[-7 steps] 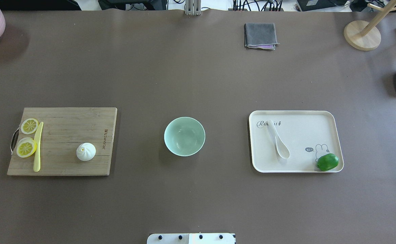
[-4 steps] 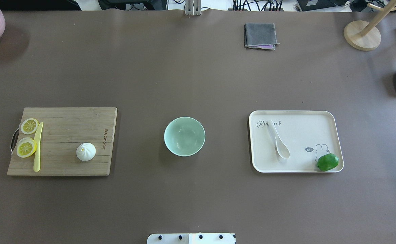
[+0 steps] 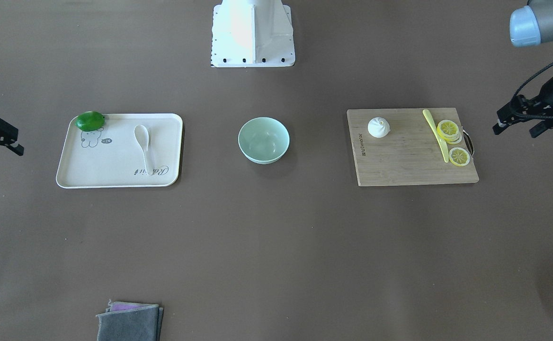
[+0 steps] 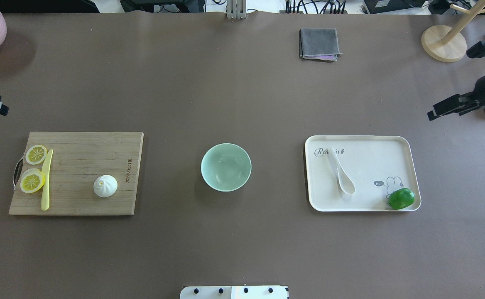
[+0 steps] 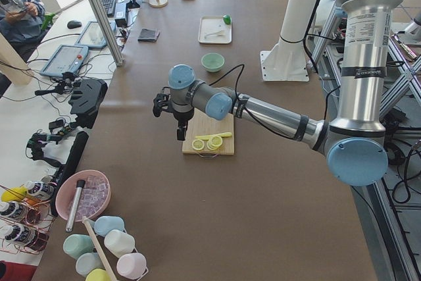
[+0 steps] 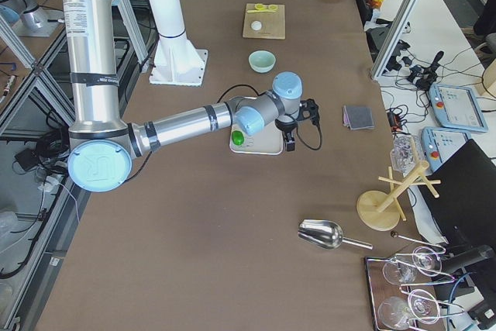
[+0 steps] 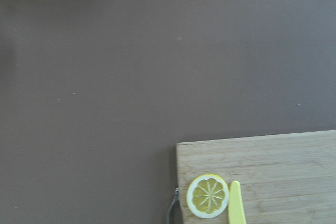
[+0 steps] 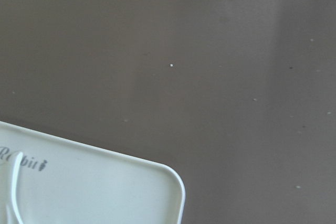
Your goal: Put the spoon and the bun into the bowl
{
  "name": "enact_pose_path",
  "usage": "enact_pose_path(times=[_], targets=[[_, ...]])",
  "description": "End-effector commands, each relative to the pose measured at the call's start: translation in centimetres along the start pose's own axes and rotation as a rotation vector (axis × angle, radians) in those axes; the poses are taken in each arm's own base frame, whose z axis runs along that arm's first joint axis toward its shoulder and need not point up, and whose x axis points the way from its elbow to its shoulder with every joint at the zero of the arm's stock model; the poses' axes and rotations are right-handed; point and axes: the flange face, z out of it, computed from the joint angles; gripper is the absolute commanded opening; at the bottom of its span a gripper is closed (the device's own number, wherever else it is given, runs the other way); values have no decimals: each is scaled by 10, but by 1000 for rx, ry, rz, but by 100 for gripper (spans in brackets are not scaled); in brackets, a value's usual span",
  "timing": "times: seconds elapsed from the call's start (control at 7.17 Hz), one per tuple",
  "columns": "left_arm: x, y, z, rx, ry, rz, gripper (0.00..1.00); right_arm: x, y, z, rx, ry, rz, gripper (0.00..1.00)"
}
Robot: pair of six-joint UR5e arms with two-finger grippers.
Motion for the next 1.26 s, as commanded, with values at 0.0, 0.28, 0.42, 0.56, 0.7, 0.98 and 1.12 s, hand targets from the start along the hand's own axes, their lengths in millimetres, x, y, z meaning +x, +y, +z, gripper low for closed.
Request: enact_pose_path(times=[0.0,0.28,0.42,0.56,0.7,0.98,1.12], targets=[[68,0,32,-27,0,-1,98,-122,0,57,-17,-9,3,96],[83,1,36,-32,10,21,98,-182,20,100,-35,5,-26,89],[81,0,38,-36,5,18,98,-189,29,120,-34,40,-45,84],[80,0,39,-36,4,17,98,-197,30,132,-27,60,-57,83],[79,0,40,-38,2,15,98,-197,35,142,-43,68,-61,76],[80,0,40,-38,4,16,98,-201,40,160,-69,78,-76,64],[80,0,40,-38,4,16,98,-202,42,162,-74,79,-78,50]])
